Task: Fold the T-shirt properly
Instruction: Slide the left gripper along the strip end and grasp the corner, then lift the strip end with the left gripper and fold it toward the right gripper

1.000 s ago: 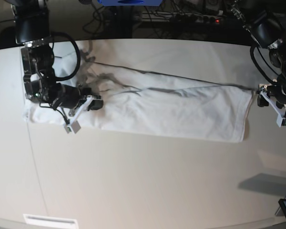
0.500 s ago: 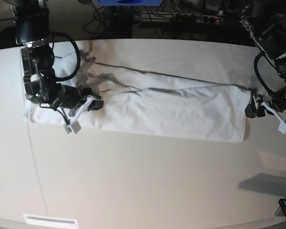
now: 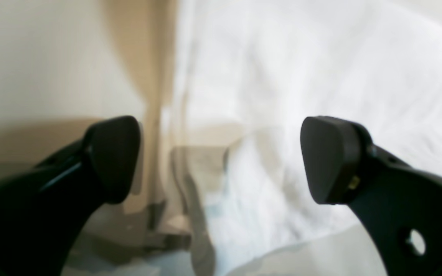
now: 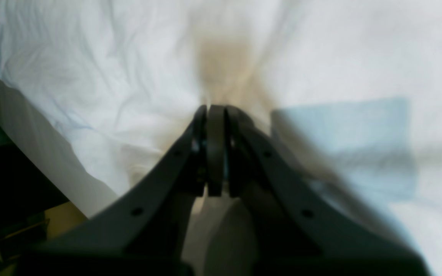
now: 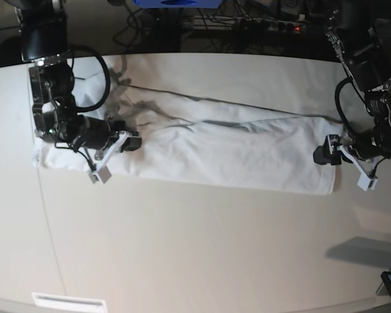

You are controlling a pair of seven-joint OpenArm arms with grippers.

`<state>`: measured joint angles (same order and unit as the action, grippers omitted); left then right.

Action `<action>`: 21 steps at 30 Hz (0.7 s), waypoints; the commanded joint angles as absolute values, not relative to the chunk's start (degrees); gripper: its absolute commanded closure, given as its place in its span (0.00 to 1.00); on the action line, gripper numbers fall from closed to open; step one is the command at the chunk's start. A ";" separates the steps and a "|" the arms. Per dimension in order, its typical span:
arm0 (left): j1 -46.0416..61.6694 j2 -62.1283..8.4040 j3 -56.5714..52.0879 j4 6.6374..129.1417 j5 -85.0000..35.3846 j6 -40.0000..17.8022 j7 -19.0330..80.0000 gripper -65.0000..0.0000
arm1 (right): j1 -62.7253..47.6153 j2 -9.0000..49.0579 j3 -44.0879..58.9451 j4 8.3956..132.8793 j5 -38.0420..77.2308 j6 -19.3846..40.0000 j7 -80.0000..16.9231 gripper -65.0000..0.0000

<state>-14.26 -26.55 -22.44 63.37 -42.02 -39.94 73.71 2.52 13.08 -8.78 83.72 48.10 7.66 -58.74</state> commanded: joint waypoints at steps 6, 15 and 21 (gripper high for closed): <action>-14.73 -27.30 -17.45 64.22 -41.71 -40.00 73.54 0.00 | 3.03 13.32 -8.92 84.00 46.55 7.08 -59.47 0.97; -14.55 -27.03 -14.29 64.22 -41.89 -40.00 73.54 0.14 | 3.12 13.32 -8.92 84.00 46.55 7.08 -59.47 0.97; -14.46 -27.12 -14.29 64.13 -41.89 -40.00 73.54 0.78 | 3.12 13.32 -8.92 83.91 46.55 7.08 -59.47 0.97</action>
<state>-13.89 -26.26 -14.22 63.68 -41.89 -39.94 72.66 2.55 13.08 -8.82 83.74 48.07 7.64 -58.78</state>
